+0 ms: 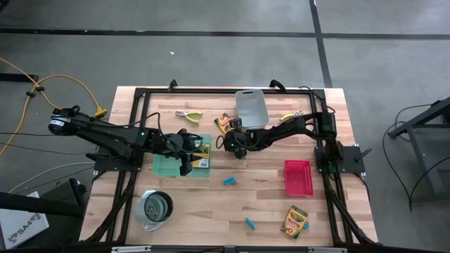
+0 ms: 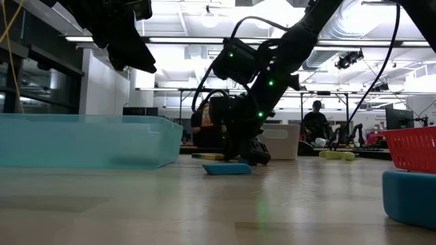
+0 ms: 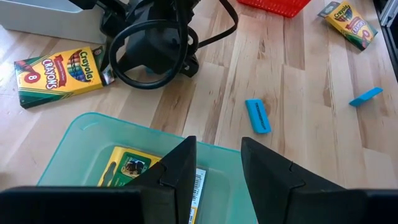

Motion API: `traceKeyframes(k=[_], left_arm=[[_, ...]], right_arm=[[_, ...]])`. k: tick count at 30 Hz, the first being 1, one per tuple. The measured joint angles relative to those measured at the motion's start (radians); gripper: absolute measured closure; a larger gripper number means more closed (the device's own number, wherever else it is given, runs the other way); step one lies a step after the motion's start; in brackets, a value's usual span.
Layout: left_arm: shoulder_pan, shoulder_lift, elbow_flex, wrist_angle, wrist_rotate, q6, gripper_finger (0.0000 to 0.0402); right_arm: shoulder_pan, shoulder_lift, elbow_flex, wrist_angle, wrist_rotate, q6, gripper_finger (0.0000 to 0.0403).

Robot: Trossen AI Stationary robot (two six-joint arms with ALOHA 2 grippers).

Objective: Pick & Place School Supplies
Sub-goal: Put the crayon box into the green bin

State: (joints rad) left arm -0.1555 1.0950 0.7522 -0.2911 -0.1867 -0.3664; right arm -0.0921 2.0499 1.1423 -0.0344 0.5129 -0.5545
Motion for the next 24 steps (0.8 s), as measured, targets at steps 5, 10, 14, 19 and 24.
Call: traceKeyframes(k=[5, 10, 14, 19, 24], left_arm=[[0.000, 0.000, 0.000, 0.000, 0.000, 0.000, 0.0277], [0.000, 0.000, 0.000, 0.000, 0.000, 0.000, 0.0277], [0.000, 0.000, 0.000, 0.000, 0.000, 0.000, 0.0277], [0.000, 0.000, 0.000, 0.000, 0.000, 0.000, 0.0277], [0.000, 0.000, 0.000, 0.000, 0.000, 0.000, 0.0277]], right_arm=[[-0.015, 0.000, 0.000, 0.002, 0.002, 0.003, 0.0338], [-0.028, 0.000, 0.000, 0.002, -0.021, 0.008, 0.0355], [-0.029, 0.000, 0.000, 0.002, -0.025, 0.008, 0.0395], [-0.029, 0.000, 0.001, 0.002, -0.030, 0.008, 0.0399], [-0.020, 0.000, 0.001, 0.002, -0.004, 0.007, 0.0400]])
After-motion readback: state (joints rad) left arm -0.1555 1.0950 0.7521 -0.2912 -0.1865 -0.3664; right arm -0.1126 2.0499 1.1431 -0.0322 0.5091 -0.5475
